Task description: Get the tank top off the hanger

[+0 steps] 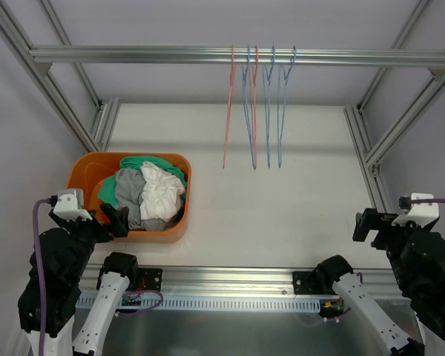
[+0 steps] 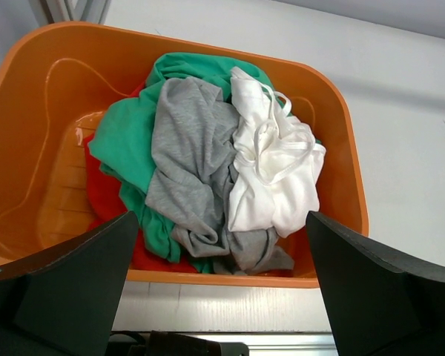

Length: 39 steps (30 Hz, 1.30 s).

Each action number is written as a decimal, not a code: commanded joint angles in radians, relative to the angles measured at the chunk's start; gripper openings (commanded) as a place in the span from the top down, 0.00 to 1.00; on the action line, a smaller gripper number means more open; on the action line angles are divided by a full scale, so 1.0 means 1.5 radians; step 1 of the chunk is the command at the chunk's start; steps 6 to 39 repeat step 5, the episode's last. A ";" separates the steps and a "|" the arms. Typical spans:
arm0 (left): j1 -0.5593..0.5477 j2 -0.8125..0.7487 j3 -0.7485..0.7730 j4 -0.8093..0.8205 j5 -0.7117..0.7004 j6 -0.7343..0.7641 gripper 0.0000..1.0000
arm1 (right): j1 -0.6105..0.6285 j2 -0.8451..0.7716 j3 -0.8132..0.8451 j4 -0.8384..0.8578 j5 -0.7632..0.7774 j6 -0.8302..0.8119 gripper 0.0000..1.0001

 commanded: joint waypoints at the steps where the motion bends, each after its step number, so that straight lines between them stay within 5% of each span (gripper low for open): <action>1: 0.002 0.003 -0.010 0.024 0.040 0.013 0.01 | -0.002 0.009 -0.009 0.037 0.007 0.002 0.01; 39: 0.002 0.004 -0.015 0.027 0.041 0.013 0.01 | -0.002 0.013 -0.014 0.036 0.002 0.006 0.01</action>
